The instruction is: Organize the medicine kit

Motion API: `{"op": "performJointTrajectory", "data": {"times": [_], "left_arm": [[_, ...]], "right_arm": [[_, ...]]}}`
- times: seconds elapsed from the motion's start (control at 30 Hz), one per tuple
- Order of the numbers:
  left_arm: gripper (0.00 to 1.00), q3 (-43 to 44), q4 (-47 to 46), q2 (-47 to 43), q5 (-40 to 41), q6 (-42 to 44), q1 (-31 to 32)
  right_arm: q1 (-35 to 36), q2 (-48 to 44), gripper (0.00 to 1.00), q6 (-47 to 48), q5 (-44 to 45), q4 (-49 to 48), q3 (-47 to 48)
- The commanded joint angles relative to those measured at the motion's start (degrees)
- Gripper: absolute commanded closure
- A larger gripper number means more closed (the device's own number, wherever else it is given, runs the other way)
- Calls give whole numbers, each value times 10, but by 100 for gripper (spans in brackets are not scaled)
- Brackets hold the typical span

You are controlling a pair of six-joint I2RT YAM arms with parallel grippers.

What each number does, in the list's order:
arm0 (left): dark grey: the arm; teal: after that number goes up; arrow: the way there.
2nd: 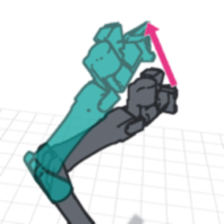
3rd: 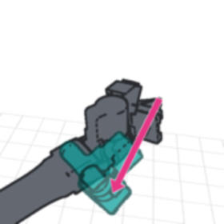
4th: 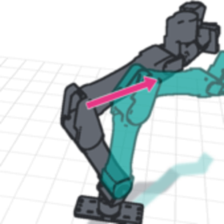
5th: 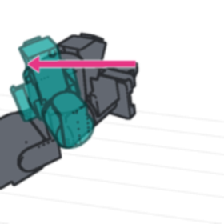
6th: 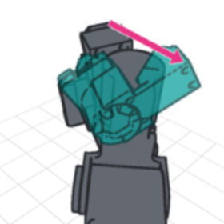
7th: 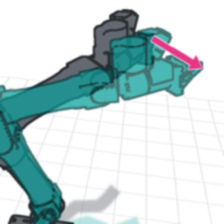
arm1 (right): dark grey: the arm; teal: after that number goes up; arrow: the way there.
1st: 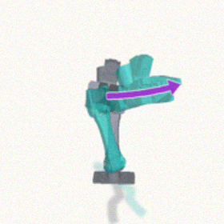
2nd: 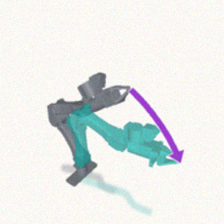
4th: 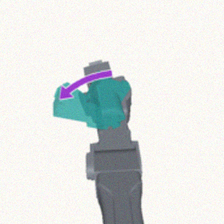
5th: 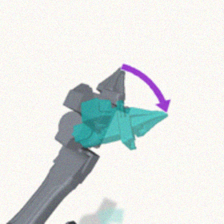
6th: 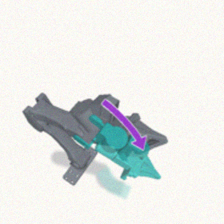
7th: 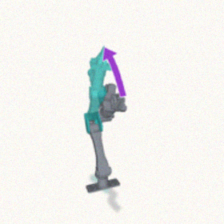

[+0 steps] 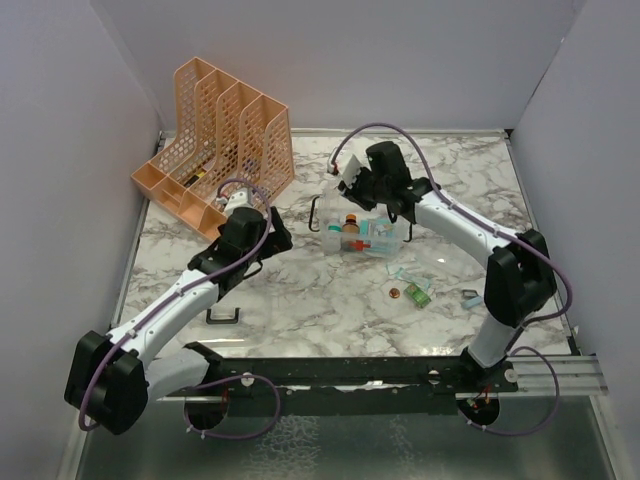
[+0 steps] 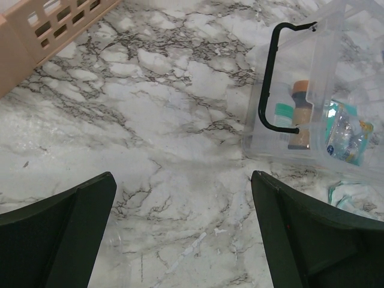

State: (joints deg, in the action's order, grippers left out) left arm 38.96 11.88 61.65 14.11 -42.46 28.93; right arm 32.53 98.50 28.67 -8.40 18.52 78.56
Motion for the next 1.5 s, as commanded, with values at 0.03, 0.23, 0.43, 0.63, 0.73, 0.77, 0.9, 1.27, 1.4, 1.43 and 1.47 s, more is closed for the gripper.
{"op": "performJointTrajectory", "data": {"times": [0.03, 0.23, 0.43, 0.63, 0.73, 0.77, 0.9, 1.27, 1.4, 1.43, 1.47], "left_arm": [[1, 44, -17, 37, -40, 45, -2], [1, 63, -3, 53, -43, 56, -2], [1, 68, -5, 54, -42, 65, -3], [1, 71, -1, 54, -31, 68, -4], [1, 72, 1, 55, -29, 69, -5], [1, 73, 2, 55, -27, 68, -5], [1, 73, 2, 56, -27, 68, -6], [1, 71, 3, 54, -24, 66, -7], [1, 71, 2, 54, -22, 67, -8], [1, 71, 3, 55, -22, 67, -8], [1, 72, 3, 56, -22, 67, -8]], "right_arm": [[0, 50, 87, 108, -33, 44, 44], [2, 85, 87, 171, -16, 19, 47], [4, 114, 86, 190, -9, -21, 46], [4, 148, 86, 214, 16, -78, 43], [4, 158, 86, 230, 33, -114, 29], [4, 159, 87, 237, 34, -125, 21], [4, 166, 87, 242, 24, -137, 12], [-13, 177, 87, 213, -52, -64, 27], [-22, 177, 87, 197, -99, -29, 46], [-24, 179, 87, 192, -111, -19, 52], [-25, 182, 87, 188, -124, -10, 59]]}}
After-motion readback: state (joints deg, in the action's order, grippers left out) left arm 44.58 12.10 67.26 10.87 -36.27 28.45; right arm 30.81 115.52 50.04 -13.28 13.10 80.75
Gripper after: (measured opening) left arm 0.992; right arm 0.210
